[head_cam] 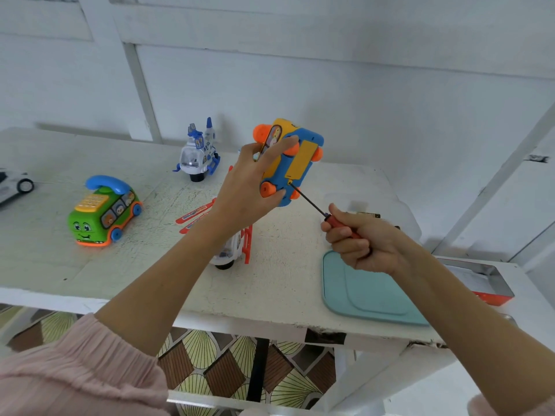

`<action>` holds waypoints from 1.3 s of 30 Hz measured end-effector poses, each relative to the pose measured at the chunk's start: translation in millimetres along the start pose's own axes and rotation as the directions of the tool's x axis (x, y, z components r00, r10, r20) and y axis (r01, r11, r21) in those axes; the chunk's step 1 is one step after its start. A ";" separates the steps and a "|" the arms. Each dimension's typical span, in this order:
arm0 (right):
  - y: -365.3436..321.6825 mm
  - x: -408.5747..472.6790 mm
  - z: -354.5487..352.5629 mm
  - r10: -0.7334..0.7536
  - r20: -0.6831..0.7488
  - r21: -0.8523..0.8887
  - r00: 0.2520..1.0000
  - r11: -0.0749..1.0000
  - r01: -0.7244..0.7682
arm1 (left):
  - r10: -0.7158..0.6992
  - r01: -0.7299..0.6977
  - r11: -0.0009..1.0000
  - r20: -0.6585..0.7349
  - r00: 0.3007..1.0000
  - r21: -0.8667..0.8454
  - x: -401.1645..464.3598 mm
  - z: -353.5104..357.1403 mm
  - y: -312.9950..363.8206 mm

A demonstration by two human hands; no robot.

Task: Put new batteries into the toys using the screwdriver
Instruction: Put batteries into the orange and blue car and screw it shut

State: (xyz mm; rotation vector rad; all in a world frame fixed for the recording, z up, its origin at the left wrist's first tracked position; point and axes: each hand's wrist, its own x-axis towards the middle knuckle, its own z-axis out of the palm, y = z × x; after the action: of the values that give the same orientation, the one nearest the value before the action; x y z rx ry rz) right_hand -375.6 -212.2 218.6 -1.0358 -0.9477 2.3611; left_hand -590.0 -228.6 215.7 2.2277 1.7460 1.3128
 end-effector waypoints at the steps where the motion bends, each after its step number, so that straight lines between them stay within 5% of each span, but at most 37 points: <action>1: 0.4 0.2 -0.3 -0.023 -0.010 -0.059 1.000 0.998 0.022 | 0.005 -0.005 1.000 0.010 1.000 0.007 0.9 -1.3 -0.2; 6: 2.5 5.6 3.1 -0.318 -0.074 -0.471 0.945 0.846 0.248 | 0.002 -0.002 1.000 -0.024 1.000 -0.001 4.7 -2.6 -1.6; 10: 6.1 7.9 -3.3 -0.442 -0.093 -0.646 0.892 0.709 0.284 | -0.028 0.028 1.000 -0.096 0.995 0.003 12.4 -8.0 -7.1; 12: 10.3 11.9 -8.9 -0.477 -0.083 -0.837 0.875 0.510 0.199 | -0.076 0.074 0.997 -0.133 0.988 -0.023 15.4 -14.4 -10.5; 15: 21.2 26.9 -17.3 -0.576 -0.002 -1.000 0.818 0.015 0.008 | -0.116 0.110 0.993 -0.173 0.978 -0.046 16.8 -21.7 -12.8; 17: 32.3 36.3 -16.8 -0.614 0.053 -0.996 0.788 -0.086 0.001 | -0.114 0.107 0.993 -0.179 0.977 -0.044 15.3 -22.8 -11.4; 23: 56.7 57.8 -7.8 -0.602 0.203 -0.979 0.772 -0.096 0.183 | -0.125 0.110 0.990 -0.196 0.972 -0.086 5.3 -23.2 -12.5; 36: 66.2 74.1 -12.6 -0.530 0.138 -0.990 0.837 -0.079 0.114 | -0.190 0.159 0.975 -0.210 0.959 -0.156 -7.4 -32.0 -15.2; 39: 44.5 68.2 -3.6 -0.667 0.168 -0.984 0.726 -0.065 0.169 | -0.173 0.120 0.965 -0.224 0.959 -0.232 -8.5 -36.6 -8.1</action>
State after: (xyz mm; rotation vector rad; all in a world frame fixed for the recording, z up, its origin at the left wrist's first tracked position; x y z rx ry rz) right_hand -420.8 -202.0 151.5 -1.1738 -2.3703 0.5514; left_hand -619.0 -249.1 230.3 1.8509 1.7022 1.7065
